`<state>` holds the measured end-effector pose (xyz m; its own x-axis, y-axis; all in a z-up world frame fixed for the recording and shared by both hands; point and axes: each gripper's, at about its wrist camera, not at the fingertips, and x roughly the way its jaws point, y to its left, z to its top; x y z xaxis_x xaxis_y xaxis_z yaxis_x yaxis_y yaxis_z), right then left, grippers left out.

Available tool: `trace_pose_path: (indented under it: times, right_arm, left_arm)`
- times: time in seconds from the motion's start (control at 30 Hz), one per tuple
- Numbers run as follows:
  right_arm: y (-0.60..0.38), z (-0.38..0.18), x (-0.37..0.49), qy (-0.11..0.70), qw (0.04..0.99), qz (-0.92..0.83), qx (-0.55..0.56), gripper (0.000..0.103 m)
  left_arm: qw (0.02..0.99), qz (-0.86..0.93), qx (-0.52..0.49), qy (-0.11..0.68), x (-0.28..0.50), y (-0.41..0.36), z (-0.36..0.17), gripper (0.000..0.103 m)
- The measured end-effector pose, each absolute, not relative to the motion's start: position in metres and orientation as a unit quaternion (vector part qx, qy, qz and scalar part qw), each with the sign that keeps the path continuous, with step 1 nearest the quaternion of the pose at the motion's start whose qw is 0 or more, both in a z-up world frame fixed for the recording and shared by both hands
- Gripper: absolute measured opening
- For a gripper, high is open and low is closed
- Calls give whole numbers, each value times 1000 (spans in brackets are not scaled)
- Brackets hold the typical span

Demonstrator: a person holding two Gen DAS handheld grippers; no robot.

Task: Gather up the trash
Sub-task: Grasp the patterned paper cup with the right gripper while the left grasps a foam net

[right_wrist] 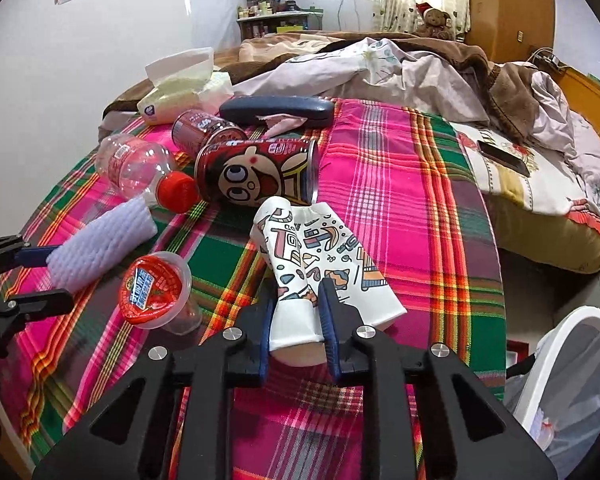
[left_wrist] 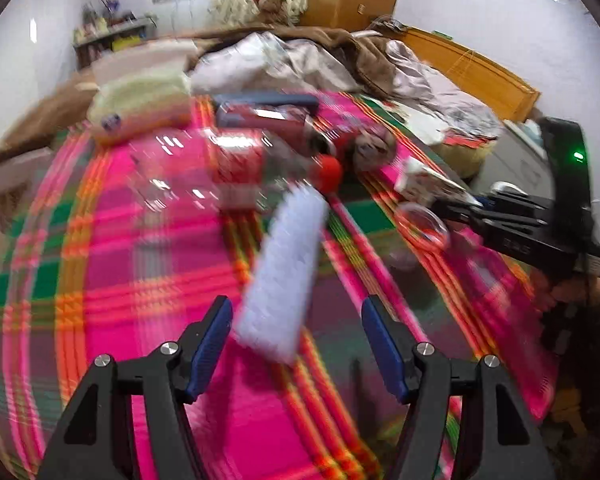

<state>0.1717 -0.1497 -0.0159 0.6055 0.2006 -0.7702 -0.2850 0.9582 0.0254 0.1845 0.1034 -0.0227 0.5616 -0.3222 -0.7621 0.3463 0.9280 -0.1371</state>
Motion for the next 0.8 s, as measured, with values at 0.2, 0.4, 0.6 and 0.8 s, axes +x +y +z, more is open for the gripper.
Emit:
trace_pose_path:
  times: [0.2, 0.4, 0.6, 0.8]
  right_arm:
    - [-152, -17, 175, 425, 894, 135, -42, 22]
    - [-153, -20, 177, 425, 895, 135, -32, 22]
    - [-154, -21, 177, 423, 896, 134, -33, 22]
    - [-153, -21, 176, 419, 898, 129, -32, 22]
  left_arm:
    - [890, -151, 40, 428, 209, 102, -25, 69]
    - [876, -164, 47, 452, 221, 89, -41, 69]
    - [879, -145, 34, 454, 226, 93, -45, 68]
    - [878, -149, 39, 454, 226, 86, -43, 42]
